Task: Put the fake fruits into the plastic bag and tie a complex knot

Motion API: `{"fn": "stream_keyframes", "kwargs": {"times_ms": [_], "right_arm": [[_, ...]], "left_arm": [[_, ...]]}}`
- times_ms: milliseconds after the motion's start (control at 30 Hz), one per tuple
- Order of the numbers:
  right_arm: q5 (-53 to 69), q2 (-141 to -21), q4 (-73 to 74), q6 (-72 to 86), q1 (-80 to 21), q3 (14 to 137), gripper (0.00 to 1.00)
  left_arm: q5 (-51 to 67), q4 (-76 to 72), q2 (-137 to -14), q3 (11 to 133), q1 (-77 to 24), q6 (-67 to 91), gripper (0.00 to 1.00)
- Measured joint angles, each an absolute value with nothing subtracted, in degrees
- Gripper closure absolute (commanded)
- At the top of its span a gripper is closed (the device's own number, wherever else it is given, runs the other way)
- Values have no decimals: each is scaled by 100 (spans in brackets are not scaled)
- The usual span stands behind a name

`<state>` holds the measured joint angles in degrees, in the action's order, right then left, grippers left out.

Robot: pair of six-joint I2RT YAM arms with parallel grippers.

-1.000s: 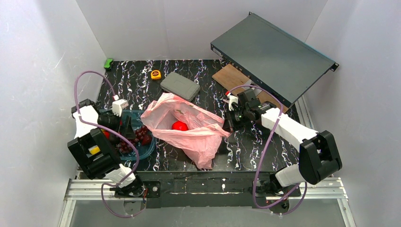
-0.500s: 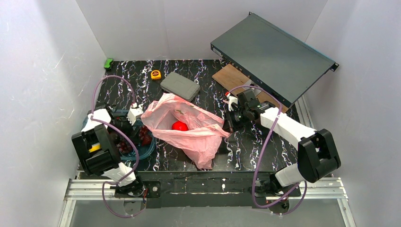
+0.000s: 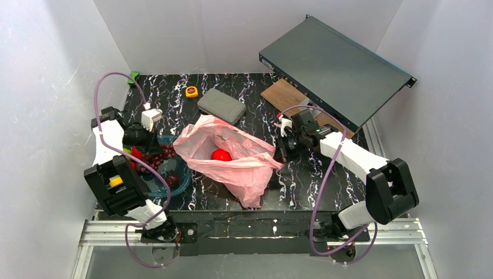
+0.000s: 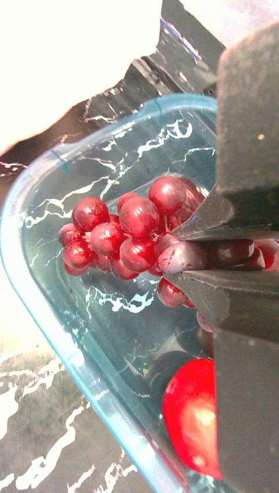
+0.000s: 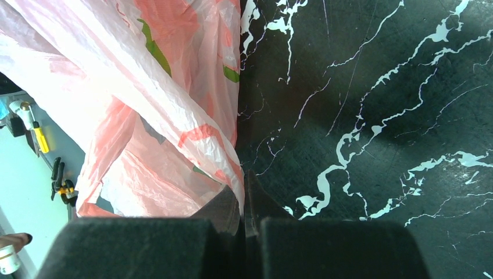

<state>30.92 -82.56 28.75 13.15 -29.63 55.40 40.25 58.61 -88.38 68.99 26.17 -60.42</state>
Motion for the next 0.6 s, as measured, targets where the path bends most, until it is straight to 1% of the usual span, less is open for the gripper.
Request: {"fn": "stream_keyframes", "kwargs": {"times_ms": [100,233,400,500,600], "right_arm": [[3111,-8256,2877,1315,-2963,5540,99],[3131,-8256,2875,1313,-2963,5540,99],[3162,-8259,2875,1315,-2963,5540,99],[3170,-8259,2875,1315,-2963,5540,99],[3181,-8261,2875,1315,-2963,5540,99]], "left_arm": [[4187,6189,-8842,7367,2829,-5747,100],[4532,6521,-8866,8394,3138,-5225,100],[5092,6104,-8630,9255,3227,-3879,100],[5380,5625,-8335,9623,2978,-2965,100],[5465,5181,-8001,10051,2078,-2359,100]]}}
